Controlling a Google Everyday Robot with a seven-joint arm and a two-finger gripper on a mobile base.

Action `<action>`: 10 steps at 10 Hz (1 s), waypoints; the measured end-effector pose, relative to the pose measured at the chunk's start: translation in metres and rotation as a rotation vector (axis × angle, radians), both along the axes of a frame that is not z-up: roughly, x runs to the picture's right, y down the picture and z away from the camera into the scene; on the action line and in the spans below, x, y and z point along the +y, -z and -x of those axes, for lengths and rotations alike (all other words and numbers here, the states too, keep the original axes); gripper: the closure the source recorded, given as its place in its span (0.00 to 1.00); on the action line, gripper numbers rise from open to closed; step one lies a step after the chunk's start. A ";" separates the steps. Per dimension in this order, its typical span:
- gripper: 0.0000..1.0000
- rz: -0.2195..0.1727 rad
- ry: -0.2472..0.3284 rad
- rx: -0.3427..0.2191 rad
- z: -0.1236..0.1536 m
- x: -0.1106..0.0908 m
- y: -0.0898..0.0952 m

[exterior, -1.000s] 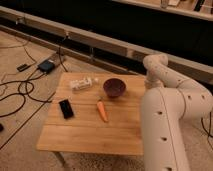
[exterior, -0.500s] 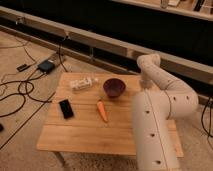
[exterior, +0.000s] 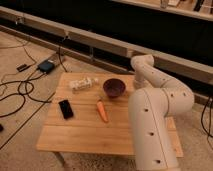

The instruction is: Wipe the white sponge on the table

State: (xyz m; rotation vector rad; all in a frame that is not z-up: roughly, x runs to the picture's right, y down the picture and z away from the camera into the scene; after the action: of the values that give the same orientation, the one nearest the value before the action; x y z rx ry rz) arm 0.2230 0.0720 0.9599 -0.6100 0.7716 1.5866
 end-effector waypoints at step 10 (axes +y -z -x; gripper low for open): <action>1.00 -0.046 -0.083 0.212 -0.087 0.074 0.084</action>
State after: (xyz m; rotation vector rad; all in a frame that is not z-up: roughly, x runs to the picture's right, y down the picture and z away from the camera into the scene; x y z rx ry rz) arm 0.3103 0.1460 0.8761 -0.4499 0.8732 1.7606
